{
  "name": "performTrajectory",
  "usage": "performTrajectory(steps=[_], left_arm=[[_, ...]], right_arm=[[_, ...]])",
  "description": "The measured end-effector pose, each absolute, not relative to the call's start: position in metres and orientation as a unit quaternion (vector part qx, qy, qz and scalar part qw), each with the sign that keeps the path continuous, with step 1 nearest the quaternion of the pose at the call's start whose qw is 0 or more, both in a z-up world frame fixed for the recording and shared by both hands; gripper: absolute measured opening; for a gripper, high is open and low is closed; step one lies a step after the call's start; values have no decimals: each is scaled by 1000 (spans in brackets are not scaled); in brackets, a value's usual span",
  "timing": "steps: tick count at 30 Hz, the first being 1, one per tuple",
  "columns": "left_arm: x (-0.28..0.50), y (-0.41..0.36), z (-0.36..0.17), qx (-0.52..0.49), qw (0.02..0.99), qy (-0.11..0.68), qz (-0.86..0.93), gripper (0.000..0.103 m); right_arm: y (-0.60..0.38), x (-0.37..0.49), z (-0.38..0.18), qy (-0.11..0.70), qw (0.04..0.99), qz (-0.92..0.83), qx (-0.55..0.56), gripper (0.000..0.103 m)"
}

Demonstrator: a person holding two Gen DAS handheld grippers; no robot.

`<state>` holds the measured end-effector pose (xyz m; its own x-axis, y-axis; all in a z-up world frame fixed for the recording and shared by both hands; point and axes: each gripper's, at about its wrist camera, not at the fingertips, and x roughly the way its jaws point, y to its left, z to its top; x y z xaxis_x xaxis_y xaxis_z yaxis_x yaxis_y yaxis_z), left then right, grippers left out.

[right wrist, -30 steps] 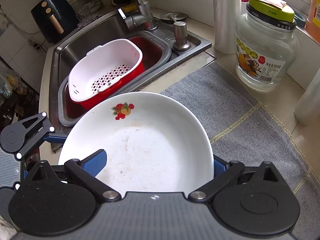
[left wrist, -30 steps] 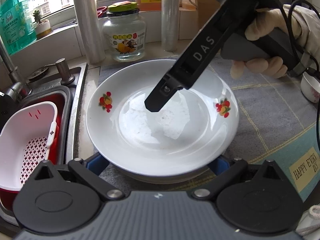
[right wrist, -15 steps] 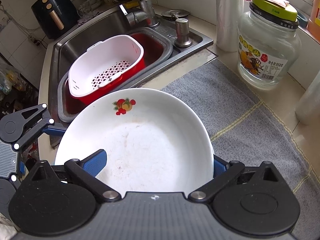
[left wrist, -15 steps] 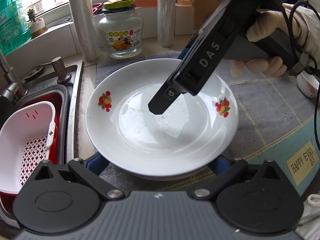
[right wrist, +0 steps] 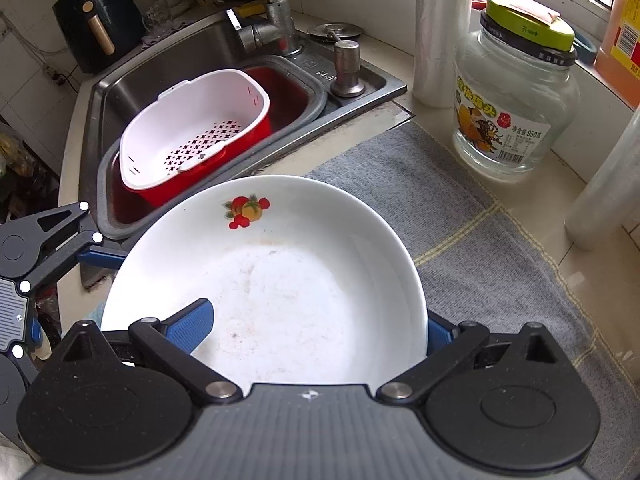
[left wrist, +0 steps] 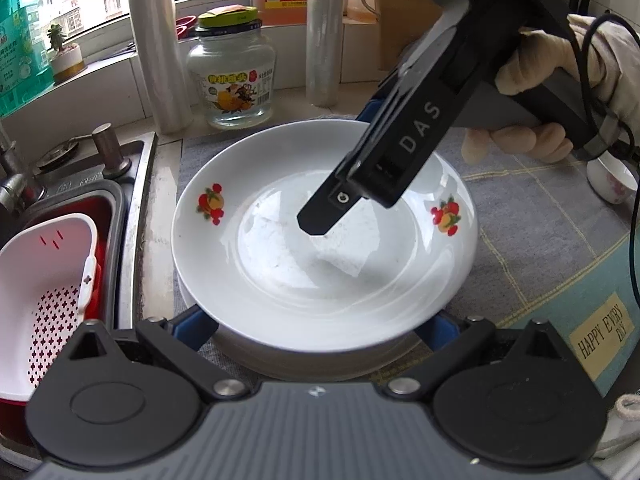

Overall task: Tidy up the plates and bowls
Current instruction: 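Lower the red-flower plate with the right gripper onto the plate stack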

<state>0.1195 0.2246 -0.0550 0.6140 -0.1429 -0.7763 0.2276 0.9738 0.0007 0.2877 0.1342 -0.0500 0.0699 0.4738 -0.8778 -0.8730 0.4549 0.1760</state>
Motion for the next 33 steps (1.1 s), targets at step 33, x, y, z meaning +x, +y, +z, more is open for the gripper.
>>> performTrajectory(steps=[33], left_arm=[[147, 229, -47, 103, 838, 514, -153, 103]], right_arm=[[130, 286, -69, 496, 696, 479, -202, 103]])
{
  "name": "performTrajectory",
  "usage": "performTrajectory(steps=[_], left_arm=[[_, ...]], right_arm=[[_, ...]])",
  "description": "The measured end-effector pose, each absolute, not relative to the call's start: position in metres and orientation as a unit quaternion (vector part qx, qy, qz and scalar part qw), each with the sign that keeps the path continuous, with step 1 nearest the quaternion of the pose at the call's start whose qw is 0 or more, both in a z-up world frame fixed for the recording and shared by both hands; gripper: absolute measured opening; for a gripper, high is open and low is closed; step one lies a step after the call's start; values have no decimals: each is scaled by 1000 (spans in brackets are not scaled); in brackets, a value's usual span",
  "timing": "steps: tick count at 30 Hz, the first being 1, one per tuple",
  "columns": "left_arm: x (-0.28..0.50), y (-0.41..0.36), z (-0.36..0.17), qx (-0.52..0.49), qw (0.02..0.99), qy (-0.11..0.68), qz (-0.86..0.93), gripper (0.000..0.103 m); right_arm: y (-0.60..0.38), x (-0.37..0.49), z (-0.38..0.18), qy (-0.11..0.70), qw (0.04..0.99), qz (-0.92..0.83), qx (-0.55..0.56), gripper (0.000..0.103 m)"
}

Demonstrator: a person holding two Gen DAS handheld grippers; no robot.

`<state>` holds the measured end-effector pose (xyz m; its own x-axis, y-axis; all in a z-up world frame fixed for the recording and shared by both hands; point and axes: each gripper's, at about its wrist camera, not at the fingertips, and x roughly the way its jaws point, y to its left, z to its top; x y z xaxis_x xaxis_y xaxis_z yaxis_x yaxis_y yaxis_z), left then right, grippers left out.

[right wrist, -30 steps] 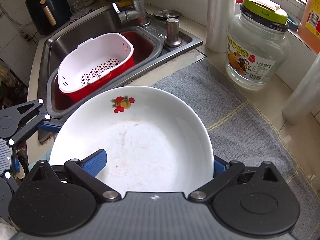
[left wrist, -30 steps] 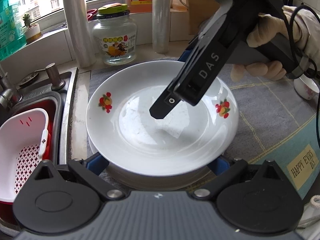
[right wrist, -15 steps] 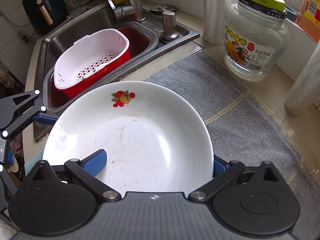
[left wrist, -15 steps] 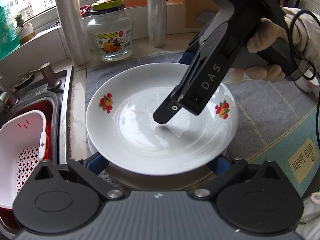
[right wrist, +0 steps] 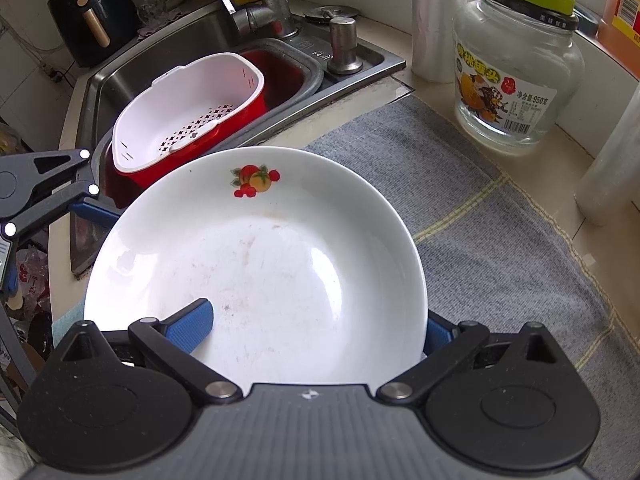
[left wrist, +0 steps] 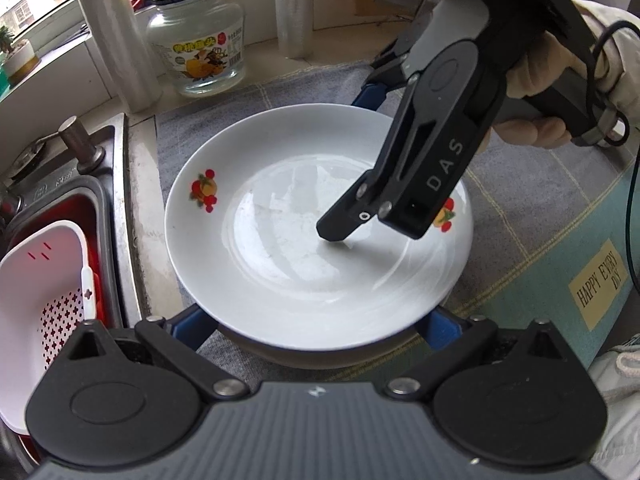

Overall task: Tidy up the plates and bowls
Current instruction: 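Lower the red-flower plate with the right gripper onto the plate stack, then open the right gripper and withdraw it from the plate stack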

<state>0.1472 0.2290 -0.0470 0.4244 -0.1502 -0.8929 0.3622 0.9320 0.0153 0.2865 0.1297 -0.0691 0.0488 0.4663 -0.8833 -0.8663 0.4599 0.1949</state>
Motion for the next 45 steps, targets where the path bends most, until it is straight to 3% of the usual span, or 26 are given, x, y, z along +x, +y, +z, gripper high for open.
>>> performTrajectory(steps=[29, 37, 45], left_arm=[[153, 234, -51, 128, 798, 564, -171, 103], [137, 233, -52, 170, 815, 531, -160, 102], [108, 249, -39, 129, 868, 463, -123, 102]], right_arm=[[129, 287, -71, 498, 696, 479, -194, 103], [125, 280, -67, 488, 699, 477, -214, 103], [111, 262, -52, 438, 734, 454, -252, 103]])
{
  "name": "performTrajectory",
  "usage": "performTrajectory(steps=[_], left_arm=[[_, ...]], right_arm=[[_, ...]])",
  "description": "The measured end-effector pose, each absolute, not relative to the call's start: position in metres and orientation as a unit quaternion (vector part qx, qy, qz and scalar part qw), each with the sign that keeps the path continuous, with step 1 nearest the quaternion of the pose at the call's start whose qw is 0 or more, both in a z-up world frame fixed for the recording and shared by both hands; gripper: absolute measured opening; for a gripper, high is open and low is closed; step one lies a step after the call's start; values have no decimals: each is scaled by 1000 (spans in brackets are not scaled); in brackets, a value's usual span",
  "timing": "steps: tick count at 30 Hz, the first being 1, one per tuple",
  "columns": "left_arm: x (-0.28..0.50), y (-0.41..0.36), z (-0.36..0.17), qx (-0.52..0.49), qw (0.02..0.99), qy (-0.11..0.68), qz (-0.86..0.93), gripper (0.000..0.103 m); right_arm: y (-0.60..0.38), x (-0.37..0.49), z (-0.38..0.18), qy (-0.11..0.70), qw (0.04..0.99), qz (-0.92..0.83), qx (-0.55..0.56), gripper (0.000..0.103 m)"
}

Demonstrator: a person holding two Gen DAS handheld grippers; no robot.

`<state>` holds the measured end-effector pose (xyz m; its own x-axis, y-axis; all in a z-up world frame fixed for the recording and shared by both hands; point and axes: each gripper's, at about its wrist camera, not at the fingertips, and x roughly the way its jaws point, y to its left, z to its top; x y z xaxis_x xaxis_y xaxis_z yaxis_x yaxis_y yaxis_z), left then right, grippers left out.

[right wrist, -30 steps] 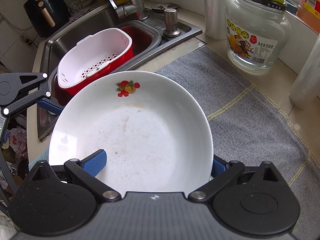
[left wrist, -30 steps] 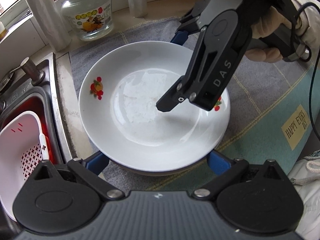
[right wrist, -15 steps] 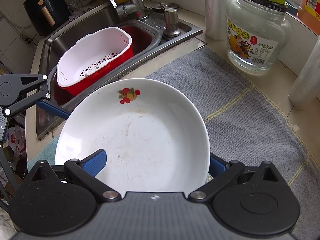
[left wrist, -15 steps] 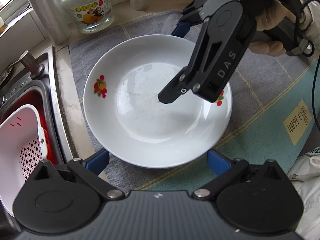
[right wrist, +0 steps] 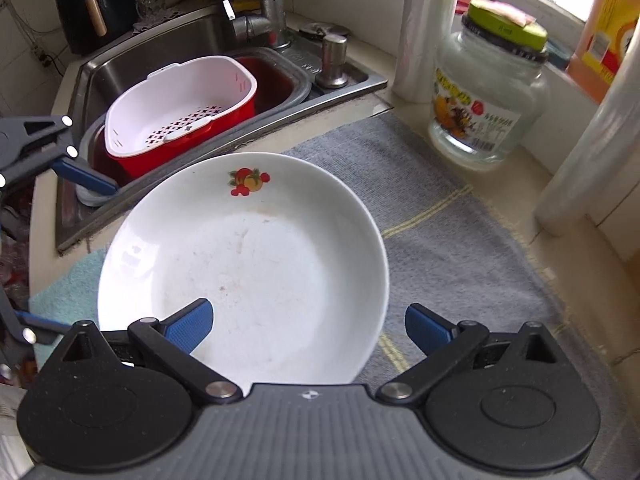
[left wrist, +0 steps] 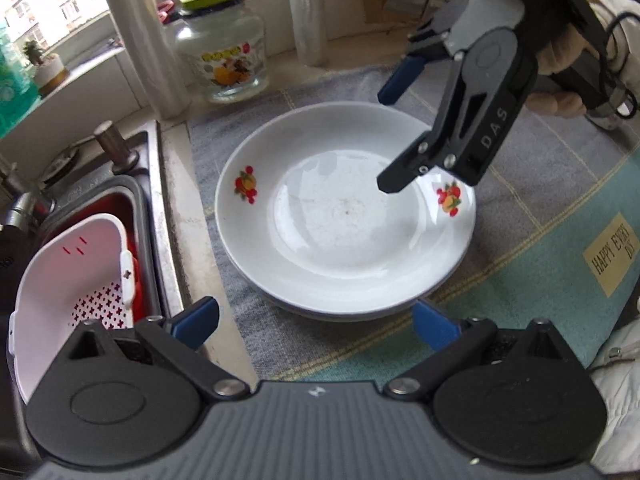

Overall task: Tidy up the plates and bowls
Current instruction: 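Open the right gripper and withdraw it from the plate stack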

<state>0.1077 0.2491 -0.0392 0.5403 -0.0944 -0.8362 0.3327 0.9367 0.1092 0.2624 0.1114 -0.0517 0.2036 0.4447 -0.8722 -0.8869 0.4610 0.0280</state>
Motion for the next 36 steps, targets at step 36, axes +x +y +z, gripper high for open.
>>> performTrajectory(steps=[36], left_arm=[[122, 153, -27, 56, 935, 307, -167, 102]], right_arm=[[-63, 138, -38, 365, 923, 110, -57, 103]])
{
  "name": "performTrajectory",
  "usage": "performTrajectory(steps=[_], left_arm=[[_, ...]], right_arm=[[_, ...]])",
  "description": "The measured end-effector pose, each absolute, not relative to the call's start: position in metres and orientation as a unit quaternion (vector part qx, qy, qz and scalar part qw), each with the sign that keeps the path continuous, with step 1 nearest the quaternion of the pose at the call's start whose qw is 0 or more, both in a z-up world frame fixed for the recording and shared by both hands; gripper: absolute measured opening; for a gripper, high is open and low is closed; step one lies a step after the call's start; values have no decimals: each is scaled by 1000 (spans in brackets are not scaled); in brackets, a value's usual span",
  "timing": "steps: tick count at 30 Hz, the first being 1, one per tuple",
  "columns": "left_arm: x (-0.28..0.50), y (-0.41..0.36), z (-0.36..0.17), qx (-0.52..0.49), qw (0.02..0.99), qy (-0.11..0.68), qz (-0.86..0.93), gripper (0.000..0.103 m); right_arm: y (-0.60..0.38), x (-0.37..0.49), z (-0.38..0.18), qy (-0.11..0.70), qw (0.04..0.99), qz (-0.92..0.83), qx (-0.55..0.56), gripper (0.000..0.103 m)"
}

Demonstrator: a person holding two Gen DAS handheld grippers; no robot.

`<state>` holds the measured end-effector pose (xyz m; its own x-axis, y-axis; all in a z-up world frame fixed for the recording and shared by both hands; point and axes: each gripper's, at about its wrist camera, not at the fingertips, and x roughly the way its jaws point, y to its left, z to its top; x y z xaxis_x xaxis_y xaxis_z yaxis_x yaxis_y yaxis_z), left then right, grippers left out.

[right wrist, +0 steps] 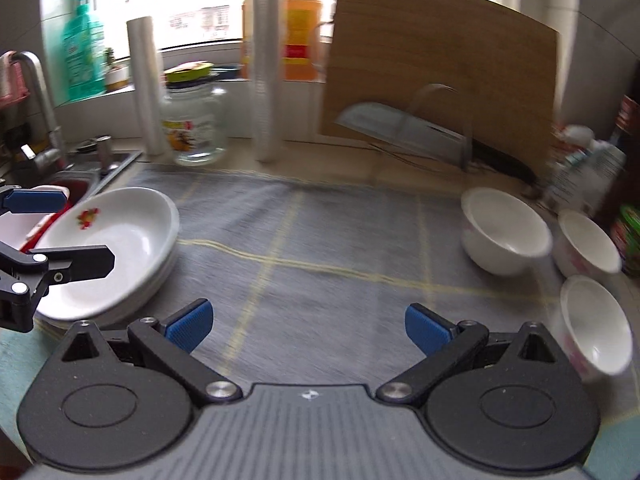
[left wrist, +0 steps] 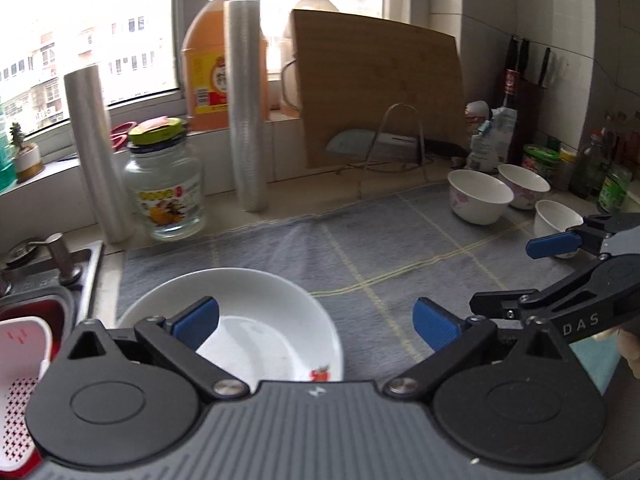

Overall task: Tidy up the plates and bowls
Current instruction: 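Open the right gripper and withdraw it from the plate stack, then move the right gripper toward the white bowls on the towel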

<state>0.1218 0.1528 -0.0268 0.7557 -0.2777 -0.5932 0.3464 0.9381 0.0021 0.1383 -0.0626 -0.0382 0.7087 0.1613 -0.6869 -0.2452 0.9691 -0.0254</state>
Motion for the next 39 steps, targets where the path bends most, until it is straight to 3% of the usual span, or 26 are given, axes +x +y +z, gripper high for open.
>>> performTrajectory(steps=[21, 39], left_arm=[[146, -66, -57, 97, 892, 336, -286, 102], [167, -162, -89, 146, 877, 323, -326, 102]], right_arm=[[-283, 123, -52, 392, 920, 12, 3, 103], [-356, 164, -57, 402, 912, 76, 28, 103]])
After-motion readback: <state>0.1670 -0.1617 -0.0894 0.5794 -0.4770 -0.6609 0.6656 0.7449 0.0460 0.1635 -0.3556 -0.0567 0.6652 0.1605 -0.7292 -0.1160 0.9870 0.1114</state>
